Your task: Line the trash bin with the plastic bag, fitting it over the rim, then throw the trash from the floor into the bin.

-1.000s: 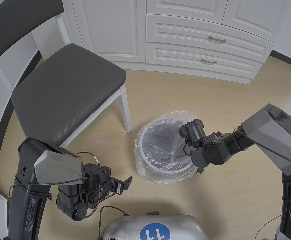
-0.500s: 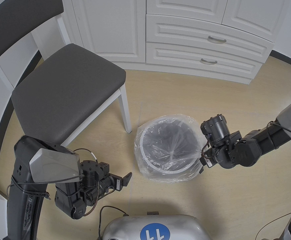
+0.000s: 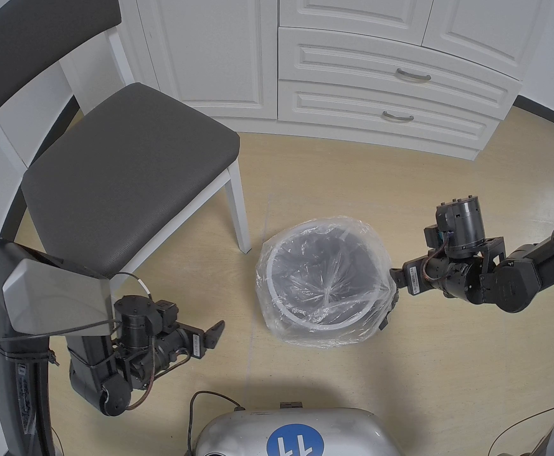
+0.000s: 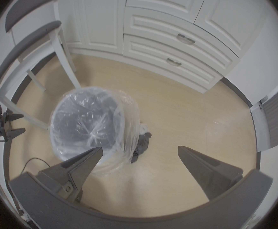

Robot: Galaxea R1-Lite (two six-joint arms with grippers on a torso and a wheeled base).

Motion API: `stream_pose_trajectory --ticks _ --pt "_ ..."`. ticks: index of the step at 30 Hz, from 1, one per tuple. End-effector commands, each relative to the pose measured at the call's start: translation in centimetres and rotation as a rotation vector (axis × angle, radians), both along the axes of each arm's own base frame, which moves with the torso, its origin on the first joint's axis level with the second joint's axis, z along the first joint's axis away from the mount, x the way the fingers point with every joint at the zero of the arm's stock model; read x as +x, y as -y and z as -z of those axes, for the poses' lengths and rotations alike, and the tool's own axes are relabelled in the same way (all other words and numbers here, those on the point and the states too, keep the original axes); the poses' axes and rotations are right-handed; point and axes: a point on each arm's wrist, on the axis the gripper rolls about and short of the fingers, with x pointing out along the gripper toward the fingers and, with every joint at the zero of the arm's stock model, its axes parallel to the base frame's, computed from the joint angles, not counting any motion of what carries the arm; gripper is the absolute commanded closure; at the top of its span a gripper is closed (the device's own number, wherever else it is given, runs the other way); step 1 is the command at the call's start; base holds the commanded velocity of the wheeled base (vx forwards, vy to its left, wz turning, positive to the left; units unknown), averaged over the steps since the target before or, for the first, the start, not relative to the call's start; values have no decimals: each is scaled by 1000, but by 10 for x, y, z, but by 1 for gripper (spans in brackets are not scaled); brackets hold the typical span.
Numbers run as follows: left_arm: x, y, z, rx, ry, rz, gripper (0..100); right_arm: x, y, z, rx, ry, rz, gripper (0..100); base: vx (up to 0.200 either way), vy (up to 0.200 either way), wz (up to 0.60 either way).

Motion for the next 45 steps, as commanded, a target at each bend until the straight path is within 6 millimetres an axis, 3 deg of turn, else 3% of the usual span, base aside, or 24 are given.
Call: stream_pose_trajectory --ticks 1,7,17,23,31,45 --pt "-7 -25 -16 30 19 -59 0 7 -2 -13 36 69 0 0 0 0 0" --pt "-13 -50 -18 158 20 -150 0 24 -9 -10 90 104 17 0 0 0 0" --pt "-17 -55 -54 136 142 -217 0 52 -16 15 140 62 21 0 0 0 0" --pt "-22 -64 -75 134 209 -282 0 88 8 43 180 9 36 0 0 0 0" --pt "-24 -69 -76 139 204 -297 0 108 24 66 202 -27 62 0 0 0 0" --pt "-35 -58 -66 139 150 -237 0 109 27 68 203 -31 69 0 0 0 0"
